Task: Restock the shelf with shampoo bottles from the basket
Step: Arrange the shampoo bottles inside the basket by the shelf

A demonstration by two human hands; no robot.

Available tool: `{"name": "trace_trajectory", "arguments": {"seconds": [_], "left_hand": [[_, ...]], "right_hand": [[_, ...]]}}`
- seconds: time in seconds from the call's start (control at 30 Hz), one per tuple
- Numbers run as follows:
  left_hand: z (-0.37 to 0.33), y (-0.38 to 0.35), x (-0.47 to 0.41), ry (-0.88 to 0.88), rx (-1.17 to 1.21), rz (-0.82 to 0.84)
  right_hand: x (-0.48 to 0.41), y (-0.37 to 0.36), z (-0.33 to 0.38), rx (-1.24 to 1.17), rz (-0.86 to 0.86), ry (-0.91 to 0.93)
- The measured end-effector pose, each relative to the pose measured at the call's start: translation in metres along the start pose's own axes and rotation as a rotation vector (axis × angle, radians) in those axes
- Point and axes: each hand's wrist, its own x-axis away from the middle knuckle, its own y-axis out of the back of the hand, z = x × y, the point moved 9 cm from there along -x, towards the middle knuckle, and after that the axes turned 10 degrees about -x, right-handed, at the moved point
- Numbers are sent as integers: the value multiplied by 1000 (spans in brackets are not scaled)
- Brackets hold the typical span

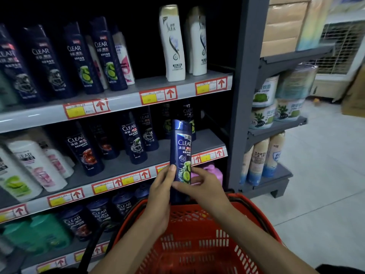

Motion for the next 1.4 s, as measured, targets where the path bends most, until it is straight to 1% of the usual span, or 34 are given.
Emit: {"name": "trace_trajectory", "arguments": {"seconds": [0.07, 0.13, 0.23, 0.37, 0.43, 0.53, 0.6, 0.67, 0.73, 0.87, 0.97, 1.07, 1.23, 1.4], "left_hand": [[-2, 2, -5, 9, -28, -14], [-4, 5, -12, 19, -72, -16], [-8, 17, -28, 9, -179, -45], [-15, 23, -50, 3, -332, -53], [-26, 24, -61, -45, -407, -75], [-49, 22, -77, -174, -596, -101], [-58, 23, -88, -229, -721, -133], [-62, 23, -99, -257, -777, -158], [-64, 20, -106, -258, -783, -168], [-56, 18, -124, -243, -696, -167], [-51, 17, -136, -270, -636, -153], [-46, 19, -149, -255, -569, -148], [-37, 13, -168, -257, -537, -130], [-36, 8, -189, -225, -559, -165]], "right_hand": [[-5, -6, 2, 130, 0, 33], [-11, -7, 4, 185, -15, 24], [-24, -17, 1, 182, 26, -46], [-50, -23, -2, 133, 21, -144], [-64, -27, 0, 112, 29, -157], [-84, -32, 4, 102, 57, -152], [-98, -34, 6, 96, 42, -128], [-112, -36, 8, 118, 5, -86], [-121, -34, 11, 177, -47, -39], [-139, -32, 16, 289, -124, 48], [-151, -30, 14, 369, -197, 114], [-160, -33, 9, 415, -252, 175], [-171, -35, 5, 473, -398, 269], [-190, -38, 10, 533, -458, 326]]}}
